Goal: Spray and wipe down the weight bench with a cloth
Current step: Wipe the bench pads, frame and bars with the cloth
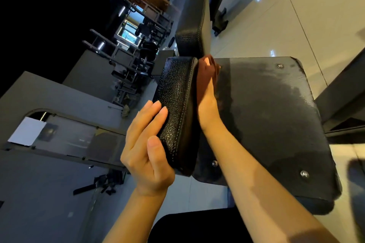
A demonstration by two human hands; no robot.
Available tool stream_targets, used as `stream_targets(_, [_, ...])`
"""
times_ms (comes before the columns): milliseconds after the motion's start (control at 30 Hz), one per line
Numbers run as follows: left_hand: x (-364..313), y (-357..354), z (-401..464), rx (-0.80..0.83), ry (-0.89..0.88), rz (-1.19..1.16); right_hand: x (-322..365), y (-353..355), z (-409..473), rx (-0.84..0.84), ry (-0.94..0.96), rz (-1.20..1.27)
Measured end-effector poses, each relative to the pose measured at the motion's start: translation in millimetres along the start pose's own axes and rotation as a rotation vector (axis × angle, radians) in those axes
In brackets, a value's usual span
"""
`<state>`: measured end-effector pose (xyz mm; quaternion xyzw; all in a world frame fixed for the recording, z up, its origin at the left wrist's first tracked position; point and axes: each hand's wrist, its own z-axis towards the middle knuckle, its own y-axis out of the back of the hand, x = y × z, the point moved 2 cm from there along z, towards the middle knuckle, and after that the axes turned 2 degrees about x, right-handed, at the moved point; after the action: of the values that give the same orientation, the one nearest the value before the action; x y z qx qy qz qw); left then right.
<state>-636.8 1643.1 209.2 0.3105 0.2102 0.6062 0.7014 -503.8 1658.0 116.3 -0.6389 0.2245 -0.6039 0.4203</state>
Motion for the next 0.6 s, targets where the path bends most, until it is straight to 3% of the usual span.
stream_targets(67, [2,0,0,-0.006,-0.012,0.001,-5,3,-17,0.017,-0.127,0.091])
stream_targets(133, [1,-2,-1,-0.013,-0.018,0.02,-9,8,-50,0.093,-0.114,0.13])
stream_targets(200, [2,0,-1,-0.024,-0.028,0.035,-13,9,-97,0.161,-0.049,0.136])
stream_targets(333, [3,-1,-1,-0.029,-0.004,0.022,-13,3,-155,0.144,0.134,-0.093])
stream_targets(467, [0,1,-3,-0.036,-0.003,0.038,2,-3,-142,0.146,0.092,0.032])
stream_targets(600, [2,-1,-5,-0.042,-0.025,0.072,13,-1,-74,0.063,-0.024,0.078])
